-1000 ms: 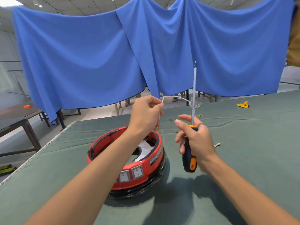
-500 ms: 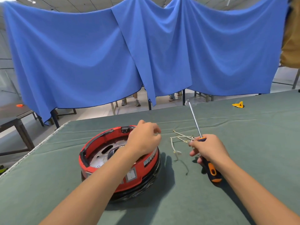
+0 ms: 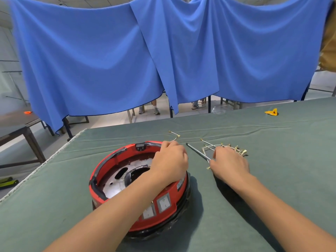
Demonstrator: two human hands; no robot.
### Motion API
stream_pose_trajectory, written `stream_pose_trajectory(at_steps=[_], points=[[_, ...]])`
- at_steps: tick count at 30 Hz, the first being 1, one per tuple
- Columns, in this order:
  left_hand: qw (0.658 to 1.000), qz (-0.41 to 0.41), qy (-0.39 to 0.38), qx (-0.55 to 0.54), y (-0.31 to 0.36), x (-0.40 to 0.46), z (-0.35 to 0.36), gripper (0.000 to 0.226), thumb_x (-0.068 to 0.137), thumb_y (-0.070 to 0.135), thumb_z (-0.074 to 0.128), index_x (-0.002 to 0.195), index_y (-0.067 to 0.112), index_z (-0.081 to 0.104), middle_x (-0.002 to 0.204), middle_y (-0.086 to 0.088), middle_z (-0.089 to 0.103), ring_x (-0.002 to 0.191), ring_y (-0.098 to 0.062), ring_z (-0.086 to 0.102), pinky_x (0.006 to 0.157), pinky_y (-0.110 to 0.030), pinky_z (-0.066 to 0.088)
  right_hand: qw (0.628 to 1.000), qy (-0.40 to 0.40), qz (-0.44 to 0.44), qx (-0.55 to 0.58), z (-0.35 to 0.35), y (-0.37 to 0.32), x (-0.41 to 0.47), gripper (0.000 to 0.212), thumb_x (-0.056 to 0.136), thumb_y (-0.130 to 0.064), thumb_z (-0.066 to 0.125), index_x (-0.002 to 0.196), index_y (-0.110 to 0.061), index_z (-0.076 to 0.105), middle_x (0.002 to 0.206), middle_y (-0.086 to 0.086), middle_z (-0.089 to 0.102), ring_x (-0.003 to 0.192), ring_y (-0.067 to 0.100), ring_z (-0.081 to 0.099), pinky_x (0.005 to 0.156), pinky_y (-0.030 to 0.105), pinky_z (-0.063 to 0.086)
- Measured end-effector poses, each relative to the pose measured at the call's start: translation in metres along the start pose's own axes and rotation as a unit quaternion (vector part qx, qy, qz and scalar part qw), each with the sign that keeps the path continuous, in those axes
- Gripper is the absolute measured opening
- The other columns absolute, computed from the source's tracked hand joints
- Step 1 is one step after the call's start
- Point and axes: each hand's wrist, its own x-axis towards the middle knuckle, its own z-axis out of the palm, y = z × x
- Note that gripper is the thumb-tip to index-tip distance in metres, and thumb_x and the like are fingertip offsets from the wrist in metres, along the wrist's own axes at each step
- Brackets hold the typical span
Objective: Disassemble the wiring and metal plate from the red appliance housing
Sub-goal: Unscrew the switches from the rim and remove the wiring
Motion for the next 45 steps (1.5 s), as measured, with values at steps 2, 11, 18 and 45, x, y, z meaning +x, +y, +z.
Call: stream_pose_trajectory(at_steps=[2, 11, 18, 45], points=[[1.000, 0.005, 0.005, 0.010, 0.003, -0.006, -0.006, 0.032, 0.094, 0.017, 0.032, 0.104, 0.011, 0.061, 0.114, -0.003, 0.056, 0.115, -0.024, 0.036, 0.095, -0.042, 0.039, 1.000, 0.012, -0.006, -0.021, -0.001, -0.004, -0.003, 0.018, 0.090, -0.022, 0.047, 0.103, -0.015, 0.058, 0.115, 0.007, 0.060, 0.111, 0.029, 0.050, 0.075, 0.033, 0.037], [0.996, -0.020, 0.085, 0.025, -0.045, -0.006, -0.052, 0.033, 0.085, 0.008, 0.047, 0.114, 0.020, 0.059, 0.120, 0.001, 0.059, 0.111, -0.021, 0.052, 0.088, -0.034, 0.044, 0.967, 0.039, -0.118, 0.225, -0.007, -0.065, -0.010, 0.015, 0.089, -0.031, 0.053, 0.090, -0.020, 0.064, 0.096, 0.001, 0.068, 0.095, 0.023, 0.059, 0.081, 0.034, 0.047], [0.987, -0.063, 0.038, 0.142, -0.085, -0.008, -0.050, 0.032, 0.084, 0.022, 0.053, 0.115, 0.017, 0.051, 0.117, -0.005, 0.054, 0.111, -0.026, 0.048, 0.088, -0.037, 0.040, 0.974, 0.022, -0.152, 0.165, -0.003, -0.125, 0.006, 0.017, 0.095, -0.027, 0.044, 0.104, -0.019, 0.056, 0.108, 0.002, 0.062, 0.100, 0.025, 0.055, 0.072, 0.031, 0.037], [0.944, 0.006, 0.083, 0.318, -0.096, 0.009, -0.025, 0.018, 0.090, 0.021, 0.050, 0.104, 0.010, 0.047, 0.103, -0.008, 0.061, 0.091, -0.030, 0.062, 0.062, -0.032, 0.034, 0.989, -0.044, -0.126, 0.061, 0.011, -0.138, 0.019, 0.030, 0.100, -0.031, 0.036, 0.104, -0.014, 0.061, 0.110, 0.010, 0.064, 0.094, 0.030, 0.057, 0.071, 0.032, 0.031]])
